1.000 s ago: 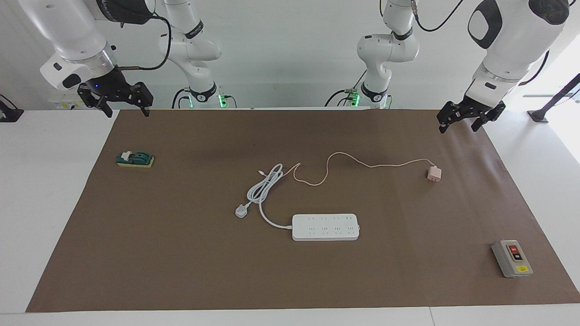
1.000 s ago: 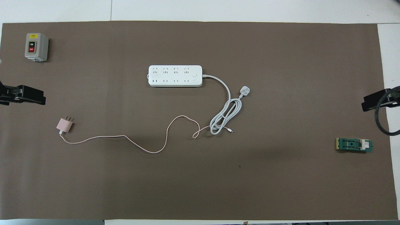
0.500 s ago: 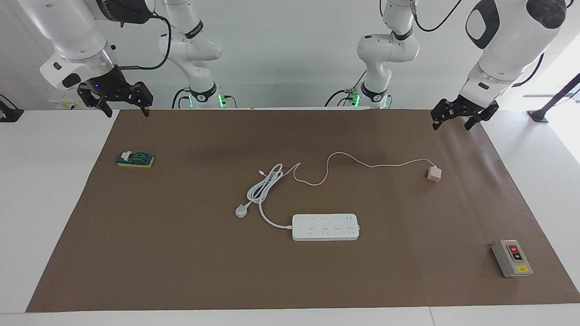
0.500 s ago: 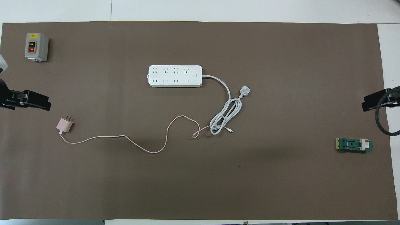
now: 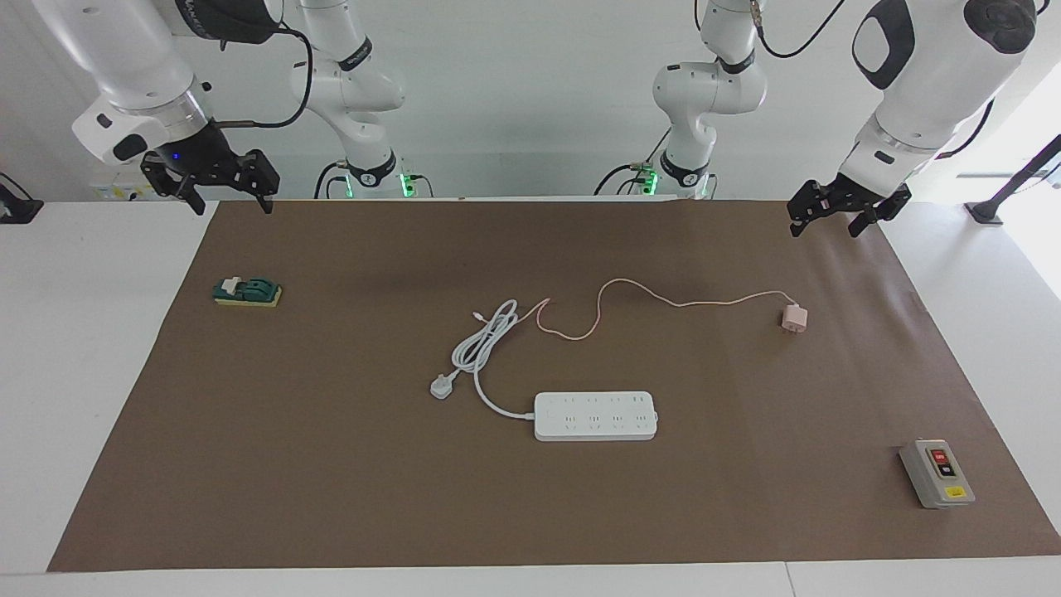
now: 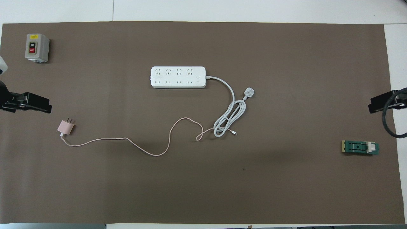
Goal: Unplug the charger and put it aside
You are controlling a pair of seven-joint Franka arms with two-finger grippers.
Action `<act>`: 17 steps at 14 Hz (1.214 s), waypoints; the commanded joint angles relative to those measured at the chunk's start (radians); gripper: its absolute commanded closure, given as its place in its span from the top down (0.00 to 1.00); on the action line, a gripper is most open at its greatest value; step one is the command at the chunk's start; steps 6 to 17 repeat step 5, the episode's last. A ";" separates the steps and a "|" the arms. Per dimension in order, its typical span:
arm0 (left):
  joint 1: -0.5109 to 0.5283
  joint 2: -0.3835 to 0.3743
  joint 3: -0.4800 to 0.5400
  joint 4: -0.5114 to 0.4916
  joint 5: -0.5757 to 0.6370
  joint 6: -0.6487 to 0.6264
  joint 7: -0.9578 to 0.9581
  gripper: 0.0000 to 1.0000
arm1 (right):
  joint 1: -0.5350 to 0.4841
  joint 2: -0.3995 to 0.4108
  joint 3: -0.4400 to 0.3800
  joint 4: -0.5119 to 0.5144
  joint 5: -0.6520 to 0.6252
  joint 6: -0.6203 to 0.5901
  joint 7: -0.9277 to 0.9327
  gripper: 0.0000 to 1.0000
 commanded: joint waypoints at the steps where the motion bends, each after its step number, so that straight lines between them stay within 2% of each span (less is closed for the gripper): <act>1: -0.015 0.006 0.014 0.026 -0.009 -0.034 -0.006 1.00 | -0.019 -0.017 0.014 -0.019 0.021 0.010 0.010 1.00; 17: -0.015 0.006 0.012 0.028 -0.009 -0.034 -0.007 1.00 | -0.018 -0.015 0.014 -0.018 0.021 0.013 0.010 1.00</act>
